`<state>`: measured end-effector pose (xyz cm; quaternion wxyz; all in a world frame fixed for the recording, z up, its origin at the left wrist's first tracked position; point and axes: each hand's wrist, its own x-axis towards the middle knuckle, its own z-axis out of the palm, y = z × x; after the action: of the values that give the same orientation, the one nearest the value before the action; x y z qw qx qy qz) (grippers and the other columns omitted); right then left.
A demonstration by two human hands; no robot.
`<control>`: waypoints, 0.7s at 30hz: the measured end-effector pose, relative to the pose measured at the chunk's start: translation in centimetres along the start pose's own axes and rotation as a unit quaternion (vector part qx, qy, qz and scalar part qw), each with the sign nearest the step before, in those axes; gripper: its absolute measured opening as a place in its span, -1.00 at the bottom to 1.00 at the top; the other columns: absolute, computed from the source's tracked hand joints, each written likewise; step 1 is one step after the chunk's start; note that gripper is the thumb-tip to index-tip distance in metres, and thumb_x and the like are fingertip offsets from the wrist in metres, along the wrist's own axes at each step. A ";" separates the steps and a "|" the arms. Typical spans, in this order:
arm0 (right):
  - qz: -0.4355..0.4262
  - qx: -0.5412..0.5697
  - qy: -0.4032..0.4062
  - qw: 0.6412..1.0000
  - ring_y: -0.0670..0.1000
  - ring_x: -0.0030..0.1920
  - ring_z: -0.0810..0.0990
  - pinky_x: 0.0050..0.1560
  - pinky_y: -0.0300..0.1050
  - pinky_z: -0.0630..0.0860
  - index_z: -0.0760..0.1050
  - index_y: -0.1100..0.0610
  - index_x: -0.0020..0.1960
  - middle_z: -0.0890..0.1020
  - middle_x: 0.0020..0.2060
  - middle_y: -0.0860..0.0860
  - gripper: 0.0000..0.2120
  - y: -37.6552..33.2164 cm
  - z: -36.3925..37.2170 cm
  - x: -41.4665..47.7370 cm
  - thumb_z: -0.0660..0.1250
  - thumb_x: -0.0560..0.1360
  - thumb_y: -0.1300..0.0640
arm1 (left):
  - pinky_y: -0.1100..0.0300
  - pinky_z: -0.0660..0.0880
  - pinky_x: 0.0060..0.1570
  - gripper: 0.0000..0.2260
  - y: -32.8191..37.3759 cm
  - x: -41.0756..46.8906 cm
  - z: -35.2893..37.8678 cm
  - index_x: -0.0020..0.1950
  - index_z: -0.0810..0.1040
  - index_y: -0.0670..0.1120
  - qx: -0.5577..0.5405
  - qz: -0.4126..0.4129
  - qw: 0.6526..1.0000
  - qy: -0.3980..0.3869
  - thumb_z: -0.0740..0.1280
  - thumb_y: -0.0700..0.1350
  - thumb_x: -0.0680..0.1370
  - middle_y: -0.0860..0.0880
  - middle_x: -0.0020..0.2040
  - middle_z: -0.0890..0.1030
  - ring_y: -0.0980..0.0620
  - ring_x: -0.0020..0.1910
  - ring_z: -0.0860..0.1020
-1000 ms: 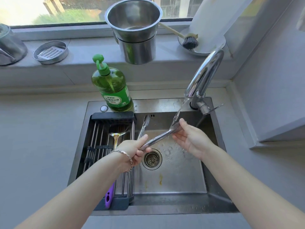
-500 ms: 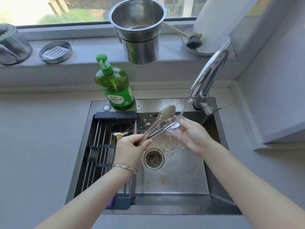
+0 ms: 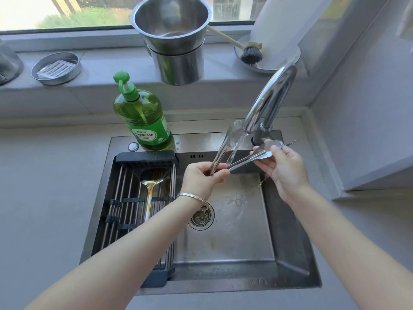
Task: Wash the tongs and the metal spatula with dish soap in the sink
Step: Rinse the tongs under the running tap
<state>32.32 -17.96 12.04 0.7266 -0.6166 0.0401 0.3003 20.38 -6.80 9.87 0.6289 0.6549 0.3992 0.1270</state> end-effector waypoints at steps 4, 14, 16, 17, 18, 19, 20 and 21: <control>-0.014 0.010 0.037 0.999 0.05 -0.16 0.64 -0.07 -0.11 0.62 0.48 0.14 -0.13 0.61 -0.20 0.14 -0.75 -0.8 -1.4 0.3 0.07 0.61 0.28 | 0.20 0.59 -0.12 -0.91 0.2 1.0 2.0 -0.15 0.66 -0.20 -0.013 -0.003 0.999 -0.029 0.47 -0.30 0.38 0.00 -0.34 0.62 0.09 -0.37 0.57; 0.023 -0.034 -0.019 0.999 -0.07 -0.29 0.65 -0.11 -0.18 0.63 0.49 0.17 -0.17 0.62 -0.25 0.10 -0.79 1.0 0.2 -0.3 0.15 0.59 0.24 | 0.30 0.54 -0.52 -0.87 -1.0 -0.3 -1.2 -0.27 0.57 -0.20 -0.037 -0.023 0.998 -0.039 0.36 -0.28 0.48 0.01 -0.49 0.62 0.13 -0.49 0.61; 0.028 -0.073 -0.063 0.995 -0.03 -0.24 0.64 -0.06 -0.13 0.62 0.51 0.18 -0.18 0.63 -0.23 0.10 -0.80 1.9 1.7 -0.7 0.18 0.58 0.23 | 0.33 0.47 -0.60 -0.86 -1.7 -0.8 -3.0 -0.25 0.53 -0.18 -0.045 -0.034 0.998 -0.002 0.32 -0.25 0.52 -0.01 -0.50 0.62 0.14 -0.55 0.58; 0.033 -0.087 -0.083 0.992 0.01 -0.22 0.64 -0.05 -0.12 0.62 0.51 0.19 -0.17 0.64 -0.22 0.12 -0.81 2.3 2.4 -0.8 0.19 0.58 0.22 | 0.33 0.45 -0.63 -0.88 -2.1 -1.2 -3.8 -0.21 0.52 -0.16 -0.051 -0.039 0.998 0.014 0.30 -0.23 0.53 -0.03 -0.47 0.63 0.13 -0.58 0.56; 0.039 -0.099 -0.101 0.989 0.05 -0.19 0.64 -0.04 -0.10 0.62 0.51 0.20 -0.16 0.65 -0.19 0.15 -0.82 2.6 3.1 -1.0 0.21 0.57 0.21 | 0.33 0.43 -0.64 -0.92 -2.6 -1.5 -4.6 -0.15 0.49 -0.14 -0.055 -0.042 0.997 0.026 0.28 -0.21 0.55 -0.08 -0.42 0.62 0.12 -0.59 0.55; 0.042 -0.113 -0.115 0.986 0.09 -0.17 0.64 -0.05 -0.09 0.61 0.51 0.21 -0.15 0.65 -0.16 0.19 -0.84 2.8 3.7 -1.1 0.22 0.56 0.20 | 0.32 0.42 -0.65 -0.98 -2.9 -1.8 -5.3 -0.07 0.46 -0.12 -0.061 -0.043 0.997 0.037 0.25 -0.20 0.56 -0.12 -0.37 0.62 0.11 -0.60 0.54; 0.042 -0.127 -0.126 0.983 0.10 -0.17 0.65 -0.08 -0.11 0.61 0.52 0.22 -0.14 0.65 -0.16 0.21 -0.85 3.0 4.2 -1.2 0.24 0.56 0.19 | 0.32 0.40 -0.66 -0.97 -3.4 -2.2 -5.7 0.00 0.42 -0.09 -0.062 -0.039 0.996 0.050 0.23 -0.19 0.57 -0.14 -0.34 0.60 0.10 -0.61 0.53; 0.042 -0.140 -0.135 0.980 0.09 -0.20 0.64 -0.12 -0.14 0.61 0.51 0.21 -0.14 0.65 -0.18 0.20 -0.86 3.1 4.5 -1.3 0.26 0.55 0.19 | 0.33 0.39 -0.67 -0.95 -3.8 -2.5 -6.1 0.03 0.40 -0.07 -0.062 -0.037 0.996 0.061 0.21 -0.18 0.58 -0.13 -0.31 0.59 0.10 -0.62 0.52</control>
<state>28.31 -14.20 10.93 0.6185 -0.6638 -0.0745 0.4139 13.28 -4.48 8.32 0.6473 0.5904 0.4519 0.1681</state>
